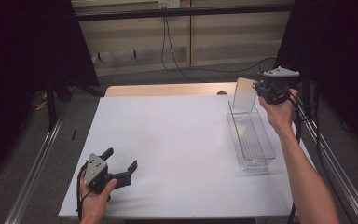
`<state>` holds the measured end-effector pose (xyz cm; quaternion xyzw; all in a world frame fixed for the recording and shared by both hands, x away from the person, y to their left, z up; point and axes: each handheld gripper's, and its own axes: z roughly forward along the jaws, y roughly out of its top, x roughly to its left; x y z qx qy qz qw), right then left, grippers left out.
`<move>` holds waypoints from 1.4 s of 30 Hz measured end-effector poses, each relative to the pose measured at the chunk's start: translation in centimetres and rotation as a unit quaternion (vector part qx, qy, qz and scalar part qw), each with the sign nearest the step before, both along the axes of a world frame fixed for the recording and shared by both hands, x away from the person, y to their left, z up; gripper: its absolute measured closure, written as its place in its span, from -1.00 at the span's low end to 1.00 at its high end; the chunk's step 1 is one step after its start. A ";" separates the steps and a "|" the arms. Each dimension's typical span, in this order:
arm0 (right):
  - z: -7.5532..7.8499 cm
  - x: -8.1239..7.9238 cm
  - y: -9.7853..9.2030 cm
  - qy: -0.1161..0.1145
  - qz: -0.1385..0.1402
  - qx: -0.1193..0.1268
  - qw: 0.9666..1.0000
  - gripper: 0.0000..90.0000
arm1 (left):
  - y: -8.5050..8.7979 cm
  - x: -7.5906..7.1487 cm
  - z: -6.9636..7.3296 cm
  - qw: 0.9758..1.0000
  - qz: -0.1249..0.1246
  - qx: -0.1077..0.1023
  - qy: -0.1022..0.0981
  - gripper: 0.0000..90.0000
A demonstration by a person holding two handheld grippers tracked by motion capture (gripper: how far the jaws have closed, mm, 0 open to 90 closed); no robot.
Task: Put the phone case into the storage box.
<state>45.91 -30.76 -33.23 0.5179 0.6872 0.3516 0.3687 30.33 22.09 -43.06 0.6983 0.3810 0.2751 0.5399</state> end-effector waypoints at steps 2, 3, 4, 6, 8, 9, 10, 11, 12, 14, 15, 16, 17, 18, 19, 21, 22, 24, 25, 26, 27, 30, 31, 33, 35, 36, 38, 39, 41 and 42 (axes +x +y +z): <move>-0.4 0.0 0.0 0.002 -0.001 -0.001 1.000 0.87 | 0.0 0.0 0.0 1.000 -0.002 0.000 -0.001 -0.95; -0.6 0.0 0.0 0.004 -0.002 0.000 1.000 0.87 | 0.0 0.0 0.0 1.000 -0.003 0.001 0.000 -0.95; -0.8 0.1 -0.1 0.006 -0.003 -0.001 1.000 0.87 | -0.1 0.0 0.0 1.000 -0.003 0.001 0.000 -0.95; -1.2 0.1 -0.2 0.010 -0.005 0.001 1.000 0.87 | -0.1 0.0 0.0 1.000 -0.003 0.002 0.000 -0.95; -1.5 0.2 -0.3 0.013 -0.009 0.002 1.000 0.87 | -0.1 0.0 0.0 1.000 -0.002 0.005 0.001 -0.95; -1.6 0.2 -0.4 0.015 -0.010 0.003 1.000 0.87 | -0.1 0.0 0.0 1.000 -0.002 0.005 0.001 -0.95; -1.6 0.3 -0.4 0.015 -0.010 0.004 1.000 0.87 | -0.1 0.1 0.0 1.000 -0.001 0.004 0.002 -0.95; -1.7 0.3 -0.4 0.016 -0.009 0.005 1.000 0.87 | -0.1 0.0 0.0 1.000 -0.001 0.004 0.001 -0.95; -1.8 0.4 -0.4 0.016 -0.009 0.003 1.000 0.87 | -0.1 0.0 0.0 1.000 -0.001 0.004 0.001 -0.95; -1.9 0.5 -0.2 0.017 -0.009 0.002 1.000 0.87 | -0.1 0.0 0.0 1.000 -0.001 0.005 0.001 -0.95; -2.0 0.5 -0.2 0.018 -0.009 0.000 1.000 0.87 | -0.1 0.0 0.0 1.000 -0.001 0.005 0.001 -0.95; -2.1 0.6 0.0 0.017 -0.008 0.001 1.000 0.87 | -0.1 0.0 0.0 1.000 -0.001 0.005 0.001 -0.95; -2.2 0.6 0.1 0.017 -0.009 0.002 1.000 0.87 | -0.1 0.0 0.0 1.000 0.000 0.004 0.001 -0.95; -2.3 0.7 0.1 0.017 -0.008 0.003 1.000 0.87 | -0.1 0.0 0.0 1.000 -0.001 0.005 0.001 -0.95; -2.5 0.8 0.2 0.018 -0.007 0.003 1.000 0.87 | 0.0 0.0 0.0 1.000 -0.001 0.006 0.001 -0.95; -2.7 0.9 0.4 0.020 -0.008 0.004 1.000 0.87 | 0.0 0.0 -0.1 1.000 -0.001 0.007 0.001 -0.95; -2.8 0.9 0.5 0.020 -0.010 0.004 1.000 0.87 | 0.0 0.0 -0.1 1.000 0.000 0.007 0.001 -0.95; -3.0 1.0 0.6 0.021 -0.009 0.001 1.000 0.87 | 0.0 0.0 -0.1 1.000 -0.001 0.008 0.001 -0.95; -3.0 1.0 0.6 0.022 -0.010 0.001 1.000 0.87 | 0.0 0.0 -0.1 1.000 -0.001 0.007 0.001 -0.95; -3.0 1.1 0.7 0.023 -0.009 0.000 1.000 0.87 | 0.0 0.0 -0.1 1.000 -0.001 0.007 0.001 -0.95; -3.1 1.1 0.7 0.026 -0.008 -0.002 1.000 0.87 | 0.0 0.0 -0.1 1.000 -0.001 0.007 0.001 -0.95; -3.1 1.2 0.7 0.031 -0.005 -0.005 1.000 0.87 | -0.1 0.1 -0.1 1.000 -0.001 0.004 0.002 -0.95; -3.1 1.2 0.7 0.032 -0.004 -0.005 0.999 0.87 | -0.1 0.1 -0.1 1.000 -0.003 0.004 0.002 -0.95; -3.1 1.2 0.5 0.035 0.000 -0.005 0.999 0.87 | -0.2 0.1 -0.1 1.000 -0.004 0.007 0.002 -0.95; -2.9 1.3 0.3 0.042 0.009 -0.003 0.999 0.86 | -0.2 0.1 -0.1 1.000 -0.005 0.008 0.003 -0.95; -2.8 1.3 0.2 0.048 0.012 -0.004 0.999 0.86 | -0.3 0.2 -0.2 1.000 -0.006 0.006 0.003 -0.95; -2.7 1.3 0.2 0.056 0.019 -0.012 0.998 0.86 | -0.4 0.2 -0.2 1.000 -0.005 0.010 0.004 -0.95; -2.6 1.4 0.1 0.059 0.023 -0.017 0.998 0.86 | -0.4 0.3 -0.2 1.000 -0.008 0.009 0.004 -0.95; -2.6 1.4 0.2 0.062 0.024 -0.021 0.998 0.86 | -0.5 0.3 -0.2 1.000 -0.007 0.007 0.004 -0.95; -2.5 1.4 0.2 0.063 0.025 -0.023 0.997 0.87 | -0.6 0.3 -0.2 1.000 -0.009 0.007 0.004 -0.95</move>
